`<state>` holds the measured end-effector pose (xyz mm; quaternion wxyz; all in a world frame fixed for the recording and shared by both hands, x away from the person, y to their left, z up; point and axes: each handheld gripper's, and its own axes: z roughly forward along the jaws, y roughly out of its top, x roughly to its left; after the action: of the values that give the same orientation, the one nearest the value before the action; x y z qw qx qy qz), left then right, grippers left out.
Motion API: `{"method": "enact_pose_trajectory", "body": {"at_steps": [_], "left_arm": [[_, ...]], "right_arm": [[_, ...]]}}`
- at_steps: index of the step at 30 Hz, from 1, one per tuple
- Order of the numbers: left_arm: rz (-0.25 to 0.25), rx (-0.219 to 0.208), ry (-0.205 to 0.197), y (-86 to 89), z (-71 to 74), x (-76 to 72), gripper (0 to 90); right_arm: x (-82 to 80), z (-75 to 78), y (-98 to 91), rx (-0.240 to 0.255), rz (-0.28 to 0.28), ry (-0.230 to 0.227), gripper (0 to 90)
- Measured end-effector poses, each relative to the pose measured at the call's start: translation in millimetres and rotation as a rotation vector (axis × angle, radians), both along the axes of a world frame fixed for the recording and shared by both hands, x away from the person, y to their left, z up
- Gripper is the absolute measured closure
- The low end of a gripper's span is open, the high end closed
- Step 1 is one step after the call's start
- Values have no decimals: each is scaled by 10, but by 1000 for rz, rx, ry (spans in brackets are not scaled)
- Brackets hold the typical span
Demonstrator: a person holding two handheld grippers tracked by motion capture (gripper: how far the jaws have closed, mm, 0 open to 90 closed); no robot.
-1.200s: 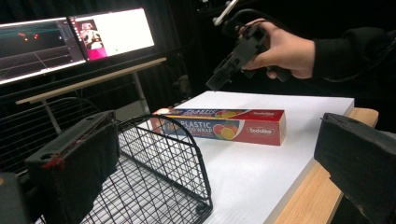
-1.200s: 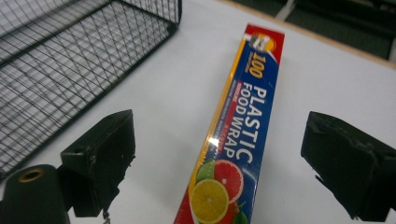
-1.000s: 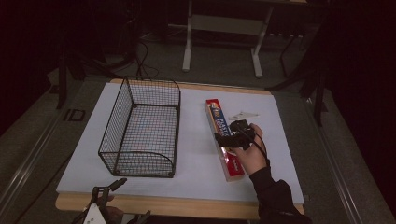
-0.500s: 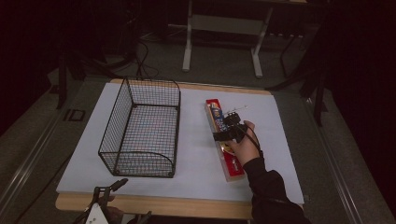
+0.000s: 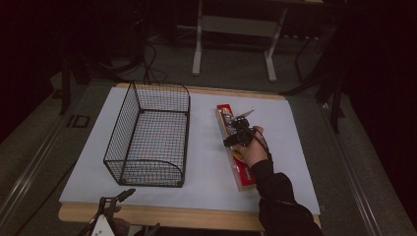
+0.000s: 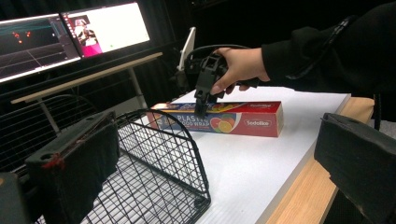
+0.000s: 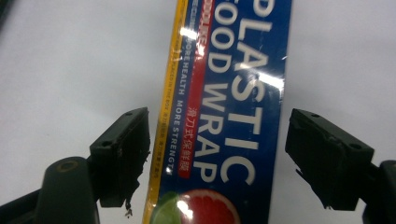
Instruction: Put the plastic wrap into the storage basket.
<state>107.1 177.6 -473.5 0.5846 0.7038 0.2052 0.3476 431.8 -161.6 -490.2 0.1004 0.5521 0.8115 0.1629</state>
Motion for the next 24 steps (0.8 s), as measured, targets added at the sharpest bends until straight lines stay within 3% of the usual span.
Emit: {"method": "enact_pose_trajectory", "body": {"at_steps": [3,4,7,13,20,24], "left_arm": [[-1,2,0,-1,0,-2,7],[-2,1,0,0,0,-3,7],[0,1,1,1,0,-1,7],[-1,7,1,-3,0,-4,7],[0,5,1,0,1,-1,7],[0,7,2,-1,1,0,7]], "right_arm": [[45,-40,19,-2,-10,26,232],[62,-52,36,-6,-10,31,291],[76,-66,66,-27,0,36,343],[117,-59,123,-74,-14,89,358],[127,-28,107,-46,-42,110,382],[92,72,98,-23,-32,88,385]]}}
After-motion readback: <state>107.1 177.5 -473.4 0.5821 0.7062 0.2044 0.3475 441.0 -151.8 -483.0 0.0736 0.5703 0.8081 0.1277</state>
